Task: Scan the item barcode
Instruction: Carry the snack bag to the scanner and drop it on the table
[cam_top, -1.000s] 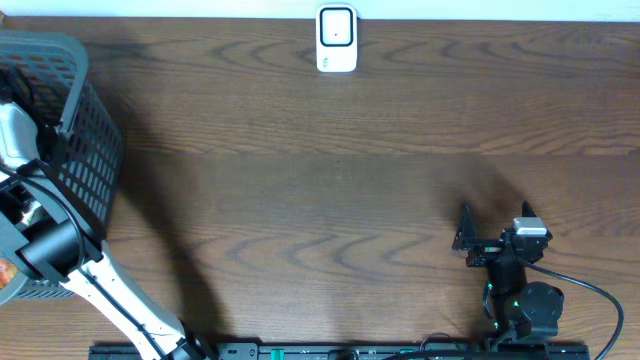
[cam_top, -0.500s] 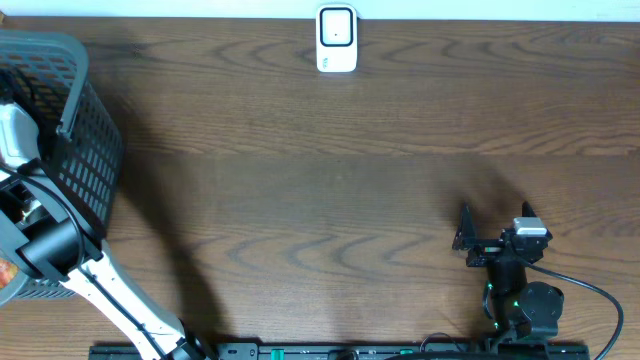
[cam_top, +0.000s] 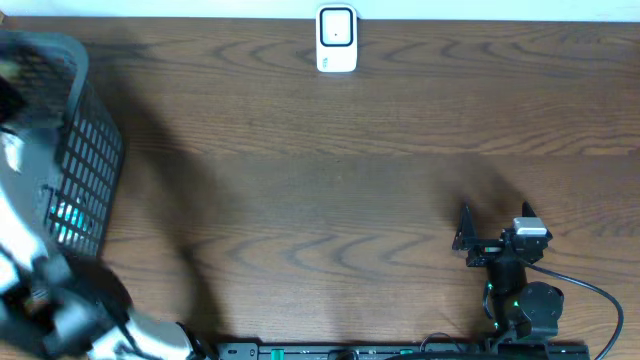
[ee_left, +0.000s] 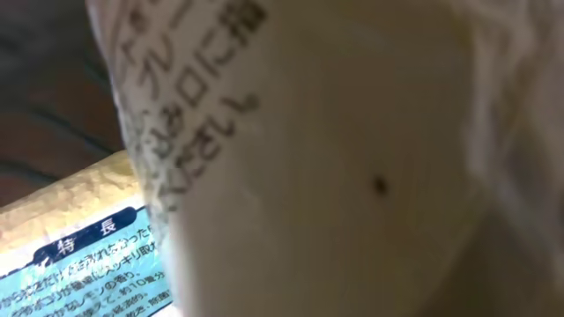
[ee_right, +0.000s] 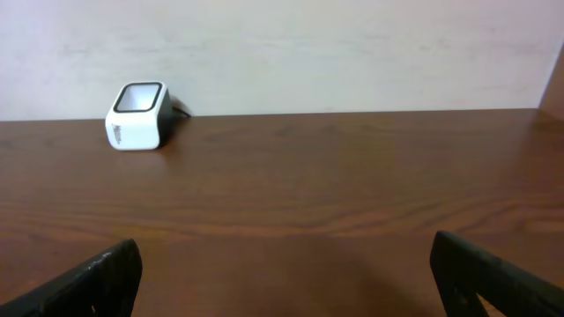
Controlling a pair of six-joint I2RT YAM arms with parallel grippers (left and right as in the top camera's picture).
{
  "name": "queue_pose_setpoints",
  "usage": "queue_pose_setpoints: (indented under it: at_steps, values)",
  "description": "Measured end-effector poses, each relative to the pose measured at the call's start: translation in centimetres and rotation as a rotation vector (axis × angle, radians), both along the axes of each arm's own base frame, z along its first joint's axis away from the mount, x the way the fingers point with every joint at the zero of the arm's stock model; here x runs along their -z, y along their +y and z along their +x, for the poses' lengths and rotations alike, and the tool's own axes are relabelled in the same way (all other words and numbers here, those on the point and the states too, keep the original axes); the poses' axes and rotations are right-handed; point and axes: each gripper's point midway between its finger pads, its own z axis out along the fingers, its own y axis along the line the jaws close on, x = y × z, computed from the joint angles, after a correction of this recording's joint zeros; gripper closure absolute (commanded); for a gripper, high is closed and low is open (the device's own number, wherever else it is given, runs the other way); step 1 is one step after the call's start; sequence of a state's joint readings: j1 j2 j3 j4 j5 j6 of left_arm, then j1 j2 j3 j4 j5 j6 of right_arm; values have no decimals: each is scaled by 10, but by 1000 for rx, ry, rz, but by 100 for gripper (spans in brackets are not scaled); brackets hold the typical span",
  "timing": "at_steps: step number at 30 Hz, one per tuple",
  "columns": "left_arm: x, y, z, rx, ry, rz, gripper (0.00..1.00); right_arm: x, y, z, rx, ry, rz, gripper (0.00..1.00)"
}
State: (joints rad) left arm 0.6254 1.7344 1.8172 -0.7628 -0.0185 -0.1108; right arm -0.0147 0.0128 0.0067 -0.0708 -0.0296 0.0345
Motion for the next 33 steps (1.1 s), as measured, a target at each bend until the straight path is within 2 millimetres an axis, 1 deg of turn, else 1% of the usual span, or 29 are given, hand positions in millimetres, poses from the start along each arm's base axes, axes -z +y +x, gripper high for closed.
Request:
queue_pose_setpoints:
  at_steps: [1, 2, 3, 5, 6, 8, 10, 11, 13, 15, 16, 18, 21, 22, 25, 26, 28, 29, 31, 32, 33]
  values:
    - [-16, -4, -3, -2, -36, 14, 93, 0, 0, 0, 0, 0, 0, 1]
    - [-60, -14, -16, -9, -135, 57, 93, 0, 0, 0, 0, 0, 0, 1]
    - [-88, -23, -26, -16, -198, 85, 93, 0, 0, 0, 0, 0, 0, 1]
    - [-131, -40, -49, -35, -309, 115, 93, 0, 0, 0, 0, 0, 0, 1]
    - [-147, -48, -59, -48, -360, 116, 93, 0, 0, 0, 0, 0, 0, 1]
    - [-170, -66, -75, -62, -460, 75, 93, 0, 0, 0, 0, 0, 0, 1]
    - [-186, -87, -81, -31, -549, 10, 93, 0, 0, 0, 0, 0, 0, 1]
    - [-193, -100, -80, 7, -587, -23, 93, 0, 0, 0, 0, 0, 0, 1]
    - [-207, -133, -72, 135, -658, -101, 93, 0, 0, 0, 0, 0, 0, 1]
    - [-217, -173, -61, 287, -699, -180, 93, 0, 0, 0, 0, 0, 0, 1]
    - [-219, -192, -57, 356, -707, -218, 93, 0, 0, 0, 0, 0, 0, 1]
    - [-220, -237, -48, 511, -701, -300, 93, 0, 0, 0, 0, 0, 0, 1]
    - [-218, -292, -42, 688, -672, -384, 93, 0, 0, 0, 0, 0, 0, 1]
    - [-216, -306, -42, 734, -661, -404, 93, 0, 0, 0, 0, 0, 0, 1]
    - [-204, -361, -39, 894, -592, -474, 93, 0, 0, 0, 0, 0, 0, 1]
    - [-199, -373, -38, 929, -569, -489, 93, 0, 0, 0, 0, 0, 0, 1]
    - [-182, -402, -33, 989, -498, -528, 93, 0, 0, 0, 0, 0, 0, 1]
    - [-169, -416, -29, 1007, -450, -543, 93, 0, 0, 0, 0, 0, 0, 1]
    - [-147, -437, -21, 1023, -372, -560, 93, 0, 0, 0, 0, 0, 0, 1]
    - [-130, -450, -15, 1025, -317, -563, 93, 0, 0, 0, 0, 0, 0, 1]
    - [-121, -457, -12, 1028, -288, -564, 93, 0, 0, 0, 0, 0, 0, 1]
